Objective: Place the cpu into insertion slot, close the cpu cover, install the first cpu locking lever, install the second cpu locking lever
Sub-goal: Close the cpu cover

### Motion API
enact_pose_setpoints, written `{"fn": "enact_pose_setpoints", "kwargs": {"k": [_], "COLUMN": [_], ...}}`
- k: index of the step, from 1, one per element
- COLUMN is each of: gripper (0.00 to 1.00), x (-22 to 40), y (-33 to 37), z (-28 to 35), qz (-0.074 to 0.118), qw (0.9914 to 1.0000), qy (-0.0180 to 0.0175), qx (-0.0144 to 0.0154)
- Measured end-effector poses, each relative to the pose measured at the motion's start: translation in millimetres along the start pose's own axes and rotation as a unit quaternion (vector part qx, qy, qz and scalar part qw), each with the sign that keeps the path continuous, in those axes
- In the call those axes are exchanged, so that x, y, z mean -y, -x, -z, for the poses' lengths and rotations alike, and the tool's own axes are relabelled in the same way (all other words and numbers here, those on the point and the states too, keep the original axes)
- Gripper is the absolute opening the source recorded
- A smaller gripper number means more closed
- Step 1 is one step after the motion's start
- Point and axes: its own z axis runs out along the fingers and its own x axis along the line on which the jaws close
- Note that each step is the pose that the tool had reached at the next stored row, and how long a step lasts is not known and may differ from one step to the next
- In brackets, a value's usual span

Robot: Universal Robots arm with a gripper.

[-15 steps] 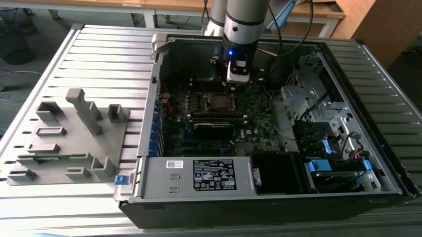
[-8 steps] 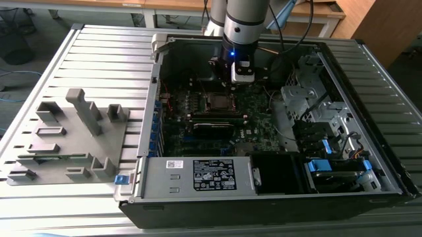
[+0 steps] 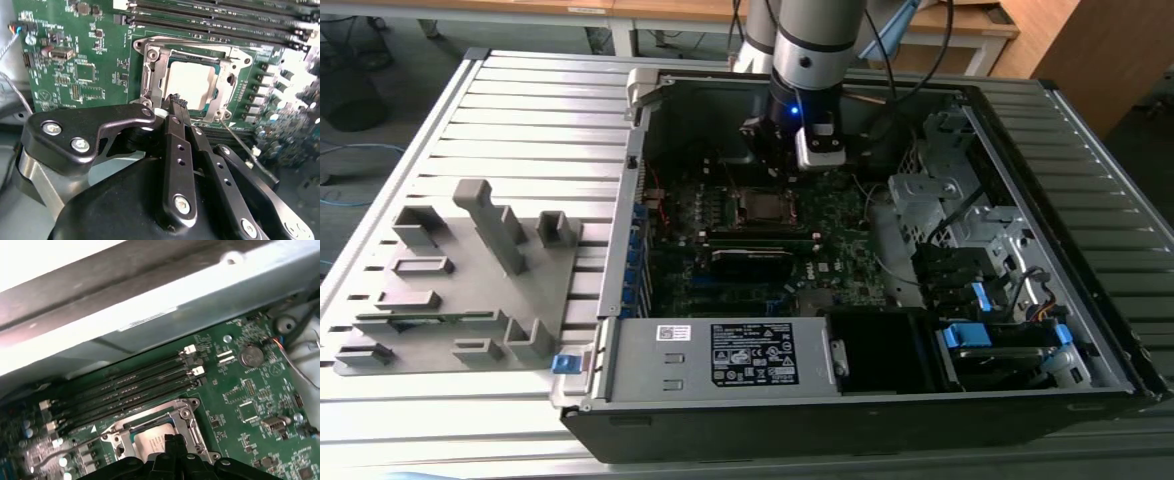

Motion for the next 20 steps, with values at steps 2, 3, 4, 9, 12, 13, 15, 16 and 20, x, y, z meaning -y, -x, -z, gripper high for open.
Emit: {"fn": "enact_pose_setpoints", "kwargs": {"k": [2, 3, 4, 9, 12, 13, 15, 16, 20], "gripper": [0.1, 0.1, 0.1, 0.1, 0.1, 0.1, 0.1, 0.1, 0.1], "x": [0.0, 0.0, 0.0, 0.0, 0.0, 0.0, 0.0, 0.0, 0.0], "y": [0.0, 0.0, 0.0, 0.0, 0.0, 0.0, 0.0, 0.0, 0.0], "z": [-0.1, -0.1, -0.2, -0.5, -0.7, -0.7, -0.9, -1.0, -1.3], "qz": [0.019, 0.028, 0.037, 0.082, 0.109, 0.118, 0.136, 0.145, 0.162], "qw": [0.99982, 0.99961, 0.99932, 0.99659, 0.99401, 0.99298, 0.9907, 0.98943, 0.98669], "qy": [-0.0004, -0.0006, -0.0008, -0.0017, -0.0023, -0.0025, -0.0029, -0.003, -0.005], "qx": [-0.0006, -0.0009, -0.0012, -0.0028, -0.0037, -0.004, -0.0046, -0.0049, -0.0051]}}
